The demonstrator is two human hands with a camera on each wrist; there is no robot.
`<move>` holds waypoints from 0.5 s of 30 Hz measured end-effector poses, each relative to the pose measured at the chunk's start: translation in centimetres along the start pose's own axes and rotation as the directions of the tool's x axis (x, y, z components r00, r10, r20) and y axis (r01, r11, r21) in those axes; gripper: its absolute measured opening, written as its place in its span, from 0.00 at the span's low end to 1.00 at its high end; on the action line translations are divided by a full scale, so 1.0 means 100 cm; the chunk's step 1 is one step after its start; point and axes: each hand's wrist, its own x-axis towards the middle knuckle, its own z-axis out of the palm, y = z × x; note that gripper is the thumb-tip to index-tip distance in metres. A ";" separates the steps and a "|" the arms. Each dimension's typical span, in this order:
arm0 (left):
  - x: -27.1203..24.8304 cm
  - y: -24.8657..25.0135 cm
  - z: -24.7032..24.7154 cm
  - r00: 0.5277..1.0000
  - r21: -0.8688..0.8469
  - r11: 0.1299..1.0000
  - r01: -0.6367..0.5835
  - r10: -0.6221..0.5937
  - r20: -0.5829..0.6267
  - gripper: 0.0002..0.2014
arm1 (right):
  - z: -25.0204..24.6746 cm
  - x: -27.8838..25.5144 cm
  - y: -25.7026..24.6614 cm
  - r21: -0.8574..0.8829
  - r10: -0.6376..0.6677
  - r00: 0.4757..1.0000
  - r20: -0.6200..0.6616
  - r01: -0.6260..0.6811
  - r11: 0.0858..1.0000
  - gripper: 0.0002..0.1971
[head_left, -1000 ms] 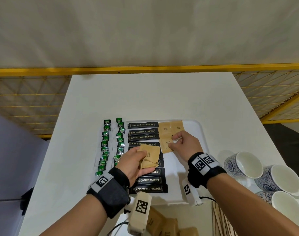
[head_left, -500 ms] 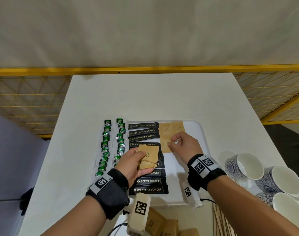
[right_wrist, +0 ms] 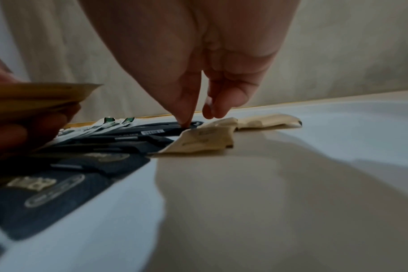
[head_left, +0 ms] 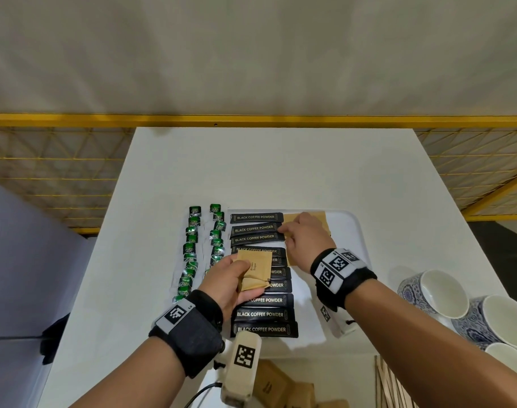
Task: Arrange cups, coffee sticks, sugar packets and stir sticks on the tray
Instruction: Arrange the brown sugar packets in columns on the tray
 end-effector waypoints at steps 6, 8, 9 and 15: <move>0.001 -0.001 0.001 1.000 0.016 1.000 -0.001 0.002 -0.008 0.06 | 0.003 0.000 0.005 0.031 -0.011 0.999 -0.045 0.012 0.999 0.20; 0.001 0.000 0.001 1.000 0.017 1.000 -0.003 0.003 -0.004 0.05 | 0.005 0.002 0.005 0.022 -0.017 0.999 -0.047 0.018 1.000 0.23; 0.001 0.000 0.001 1.000 0.016 1.000 -0.003 0.003 -0.001 0.05 | 0.005 0.004 0.004 0.015 -0.021 0.999 -0.037 0.021 1.000 0.25; 0.002 0.001 0.000 1.000 0.020 1.000 -0.011 0.011 0.004 0.07 | 0.004 0.010 0.002 -0.032 -0.023 1.000 -0.018 0.023 0.999 0.26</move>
